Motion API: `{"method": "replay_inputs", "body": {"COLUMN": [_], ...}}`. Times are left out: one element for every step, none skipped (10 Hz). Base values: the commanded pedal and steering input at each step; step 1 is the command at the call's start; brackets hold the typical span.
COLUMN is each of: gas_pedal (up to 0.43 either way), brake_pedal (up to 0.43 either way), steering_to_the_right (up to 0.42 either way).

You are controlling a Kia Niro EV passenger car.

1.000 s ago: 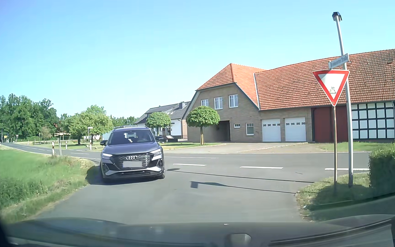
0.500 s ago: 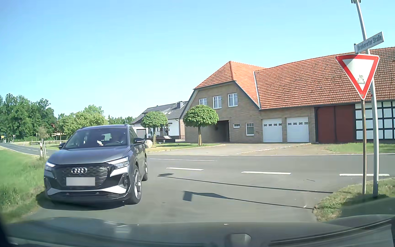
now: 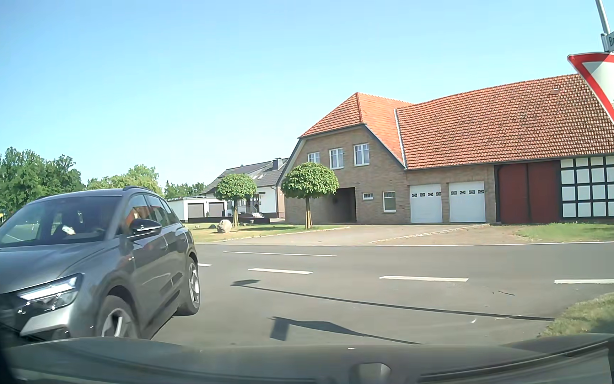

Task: Follow the waypoints while adhering to traffic rules and regulations

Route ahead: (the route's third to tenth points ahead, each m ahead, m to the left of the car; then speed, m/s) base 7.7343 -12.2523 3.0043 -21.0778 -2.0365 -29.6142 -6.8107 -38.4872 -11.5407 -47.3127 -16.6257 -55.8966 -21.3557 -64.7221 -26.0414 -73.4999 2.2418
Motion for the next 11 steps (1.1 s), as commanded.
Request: {"method": "replay_inputs", "body": {"gas_pedal": [0.0,0.0,0.0,0.0,0.0,0.0,0.0,0.0,0.0,0.0,0.0], "brake_pedal": [0.018,0.018,0.024,0.055,0.073,0.098,0.122,0.122,0.128,0.146,0.146], "steering_to_the_right": [0.003,0.011,0.013,0.012,0.012,0.015,0.019,0.025,0.035,0.058,0.087]}}
